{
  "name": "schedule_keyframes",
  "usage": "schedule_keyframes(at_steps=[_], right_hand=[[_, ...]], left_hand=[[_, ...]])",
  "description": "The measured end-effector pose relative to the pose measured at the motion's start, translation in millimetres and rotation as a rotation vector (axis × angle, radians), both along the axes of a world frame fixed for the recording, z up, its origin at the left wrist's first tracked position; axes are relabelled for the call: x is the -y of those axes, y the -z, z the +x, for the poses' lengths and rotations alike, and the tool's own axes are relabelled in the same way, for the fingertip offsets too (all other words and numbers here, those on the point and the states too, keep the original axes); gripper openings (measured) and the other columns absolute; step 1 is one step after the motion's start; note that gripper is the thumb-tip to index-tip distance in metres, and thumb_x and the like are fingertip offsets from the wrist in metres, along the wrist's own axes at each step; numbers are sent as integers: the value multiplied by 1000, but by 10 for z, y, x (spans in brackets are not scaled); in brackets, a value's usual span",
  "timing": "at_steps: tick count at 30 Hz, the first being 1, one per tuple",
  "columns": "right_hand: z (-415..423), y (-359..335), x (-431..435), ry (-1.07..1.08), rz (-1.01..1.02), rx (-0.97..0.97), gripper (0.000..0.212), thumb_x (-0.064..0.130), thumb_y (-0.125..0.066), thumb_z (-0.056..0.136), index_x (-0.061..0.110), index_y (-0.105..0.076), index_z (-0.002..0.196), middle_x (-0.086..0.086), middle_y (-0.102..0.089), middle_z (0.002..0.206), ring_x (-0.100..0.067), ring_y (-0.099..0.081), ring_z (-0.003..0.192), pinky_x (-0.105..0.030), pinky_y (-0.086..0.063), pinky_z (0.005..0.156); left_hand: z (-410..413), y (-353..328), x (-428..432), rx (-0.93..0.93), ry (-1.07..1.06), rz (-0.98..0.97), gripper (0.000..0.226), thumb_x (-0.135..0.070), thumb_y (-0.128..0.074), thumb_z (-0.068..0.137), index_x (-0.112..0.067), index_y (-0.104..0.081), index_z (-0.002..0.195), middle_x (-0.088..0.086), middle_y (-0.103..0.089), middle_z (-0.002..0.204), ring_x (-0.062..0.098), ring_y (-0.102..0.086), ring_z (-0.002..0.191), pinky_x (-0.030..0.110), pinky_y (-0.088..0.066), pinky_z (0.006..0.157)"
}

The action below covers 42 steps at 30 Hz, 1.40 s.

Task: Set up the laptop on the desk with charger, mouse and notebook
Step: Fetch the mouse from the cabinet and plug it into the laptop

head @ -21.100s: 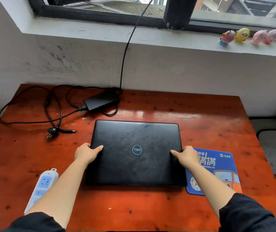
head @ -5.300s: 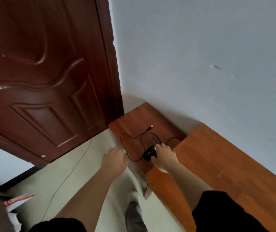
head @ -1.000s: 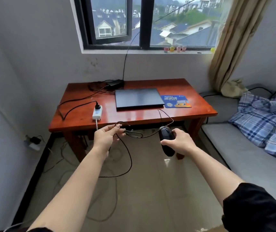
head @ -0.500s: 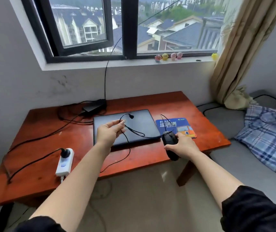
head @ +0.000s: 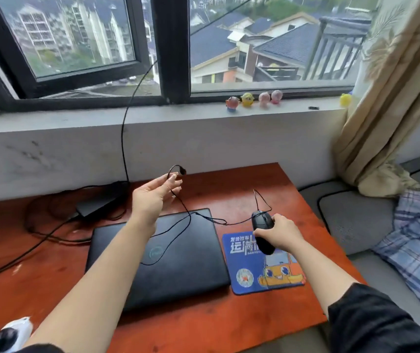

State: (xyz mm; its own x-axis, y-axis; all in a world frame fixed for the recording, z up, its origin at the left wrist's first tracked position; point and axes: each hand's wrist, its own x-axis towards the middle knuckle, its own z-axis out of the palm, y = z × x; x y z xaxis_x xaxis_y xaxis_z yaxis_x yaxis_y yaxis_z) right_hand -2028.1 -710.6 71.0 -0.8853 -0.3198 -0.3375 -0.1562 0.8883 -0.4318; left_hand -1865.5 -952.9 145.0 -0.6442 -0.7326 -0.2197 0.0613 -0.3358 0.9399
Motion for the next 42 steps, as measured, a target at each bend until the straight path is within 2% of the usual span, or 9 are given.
schedule_keyframes(at_steps=[8, 19, 24, 29, 32, 34, 36, 39, 42], right_hand=[[-962, 146, 359, -46, 63, 55, 49, 53, -68, 67, 17, -53, 98, -6, -65, 102, -27, -62, 93, -35, -52, 78], [-866, 550, 436, -195, 333, 153, 64, 57, -63, 75, 11, -50, 117, -7, -60, 121, -27, -59, 106, -30, -43, 75], [-596, 692, 404, -213, 378, 220, 83, 55, -66, 74, 5, -37, 133, -8, -60, 123, -26, -61, 108, -30, -46, 74], [-416, 790, 362, -227, 459, 238, 110, 57, -64, 75, 2, -7, 152, -9, -53, 139, -26, -55, 123, -36, -47, 94], [-406, 791, 394, -261, 522, 228, 105, 58, -64, 76, 4, -13, 151, -8, -54, 138, -26, -55, 122, -36, -46, 94], [-417, 717, 446, -307, 603, 220, 96, 58, -65, 76, 5, -26, 146, -6, -57, 133, -25, -57, 118, -35, -47, 89], [-442, 603, 555, -370, 635, 135, 75, 53, -67, 78, 8, -43, 133, -6, -60, 125, -26, -60, 112, -34, -47, 82], [-441, 391, 879, -435, 463, -81, 45, 39, -62, 86, 8, -50, 117, -10, -63, 117, -30, -62, 105, -33, -44, 75], [-335, 299, 1342, -518, 123, -34, 48, 32, -63, 83, 13, -46, 124, -10, -64, 113, -32, -61, 102, -36, -48, 78]], left_hand=[[-974, -101, 330, -95, -75, 33, 15, -17, -68, 86, -17, -72, 100, 2, -75, 100, 11, -67, 91, 24, -50, 89], [-1113, 706, 253, 94, -102, 111, 20, -8, -69, 84, -8, -72, 104, -1, -75, 85, 9, -66, 82, 16, -54, 75], [-941, 942, 186, 210, -116, 170, 20, -2, -68, 84, -4, -69, 104, 12, -71, 95, 13, -67, 82, 16, -56, 72], [-820, 1065, 208, 241, -105, 221, 17, 2, -65, 85, -14, -64, 89, 8, -71, 94, 23, -67, 96, 24, -51, 71], [-769, 1111, 263, 248, -104, 256, 22, 7, -58, 88, -14, -58, 93, 10, -71, 101, 25, -66, 101, 25, -52, 70], [-730, 1112, 285, 265, -91, 267, 30, 9, -58, 87, -10, -55, 111, 12, -71, 104, 25, -67, 98, 24, -54, 69], [-676, 1104, 309, 277, -72, 255, 55, 10, -59, 86, -9, -40, 134, 12, -71, 99, 26, -68, 97, 26, -55, 72], [-583, 1059, 354, 271, -12, 173, 77, 7, -62, 85, -21, -27, 147, 13, -73, 98, 27, -71, 95, 32, -56, 79], [-515, 966, 411, 298, 69, 108, 47, -5, -68, 85, -13, -53, 129, 10, -74, 96, 20, -73, 86, 31, -57, 81]])
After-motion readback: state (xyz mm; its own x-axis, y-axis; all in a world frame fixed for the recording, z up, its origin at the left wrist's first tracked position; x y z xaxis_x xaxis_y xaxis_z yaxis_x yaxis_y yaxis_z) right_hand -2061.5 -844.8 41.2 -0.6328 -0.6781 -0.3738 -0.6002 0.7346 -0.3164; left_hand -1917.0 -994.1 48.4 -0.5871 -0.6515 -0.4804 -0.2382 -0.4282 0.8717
